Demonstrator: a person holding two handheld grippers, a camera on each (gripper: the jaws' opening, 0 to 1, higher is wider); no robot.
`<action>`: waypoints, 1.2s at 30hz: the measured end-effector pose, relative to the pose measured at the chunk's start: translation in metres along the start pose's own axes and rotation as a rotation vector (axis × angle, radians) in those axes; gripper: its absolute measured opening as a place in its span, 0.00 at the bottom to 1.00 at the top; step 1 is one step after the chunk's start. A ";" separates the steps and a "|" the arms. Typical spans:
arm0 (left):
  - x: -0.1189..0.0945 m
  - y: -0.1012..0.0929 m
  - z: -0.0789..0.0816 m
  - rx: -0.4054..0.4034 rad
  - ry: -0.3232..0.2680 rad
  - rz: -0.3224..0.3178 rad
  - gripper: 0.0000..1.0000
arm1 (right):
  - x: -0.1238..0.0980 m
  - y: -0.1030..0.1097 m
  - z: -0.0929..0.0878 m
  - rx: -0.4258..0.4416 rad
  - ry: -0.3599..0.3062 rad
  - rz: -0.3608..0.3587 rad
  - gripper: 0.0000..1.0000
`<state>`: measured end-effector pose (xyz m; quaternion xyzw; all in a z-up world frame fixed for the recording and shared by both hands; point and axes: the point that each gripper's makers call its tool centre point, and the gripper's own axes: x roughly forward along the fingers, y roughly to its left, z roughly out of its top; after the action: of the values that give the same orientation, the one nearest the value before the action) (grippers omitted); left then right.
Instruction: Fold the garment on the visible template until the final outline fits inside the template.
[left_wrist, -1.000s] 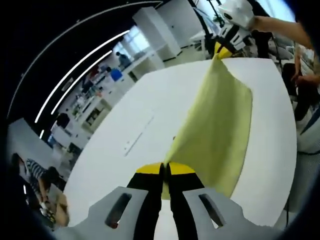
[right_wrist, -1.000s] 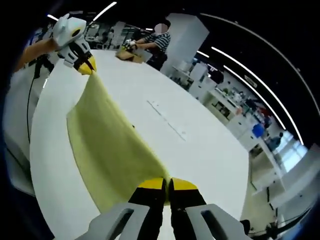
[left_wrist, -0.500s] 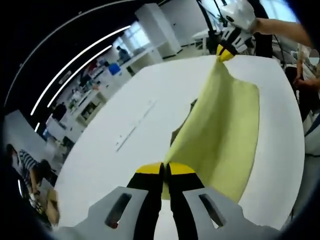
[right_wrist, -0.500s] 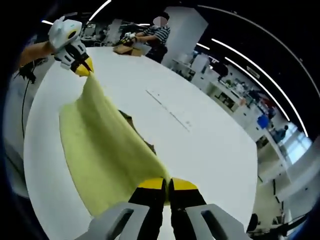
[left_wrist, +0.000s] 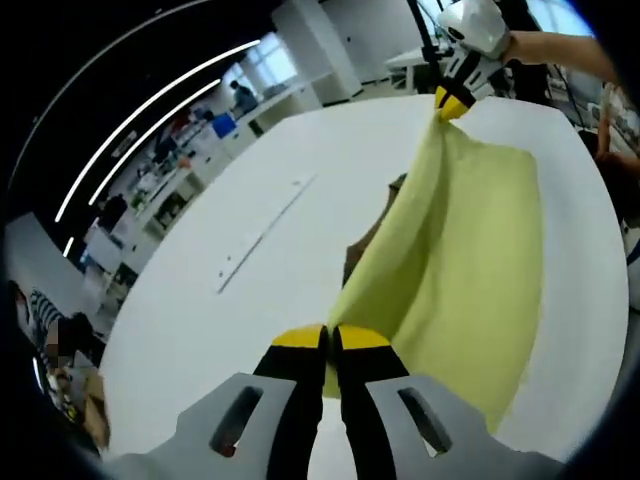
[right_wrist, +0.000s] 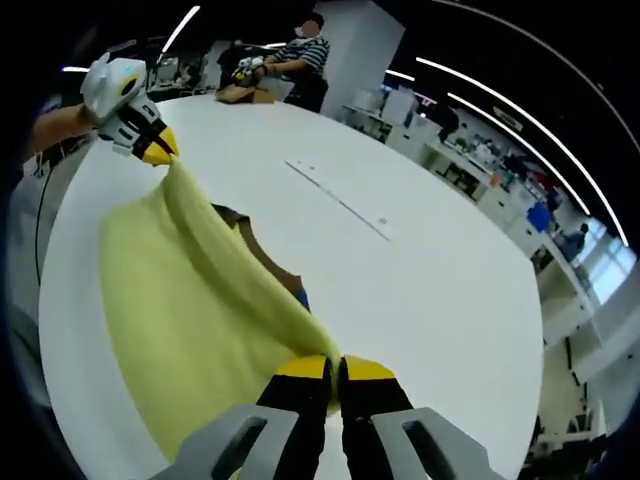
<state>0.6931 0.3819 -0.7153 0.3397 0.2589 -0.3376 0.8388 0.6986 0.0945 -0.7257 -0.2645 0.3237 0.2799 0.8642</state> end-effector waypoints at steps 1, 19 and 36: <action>0.004 0.001 -0.003 -0.013 0.001 0.005 0.01 | 0.003 0.000 -0.002 -0.002 0.005 0.007 0.00; 0.044 0.003 -0.033 -0.097 0.048 -0.007 0.02 | 0.039 0.004 -0.025 -0.022 0.073 0.056 0.00; 0.044 -0.001 -0.039 -0.072 0.047 -0.036 0.09 | 0.040 0.005 -0.024 -0.099 0.066 0.078 0.15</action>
<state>0.7127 0.3937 -0.7700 0.3123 0.2965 -0.3349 0.8381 0.7113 0.0954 -0.7709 -0.3034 0.3479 0.3202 0.8273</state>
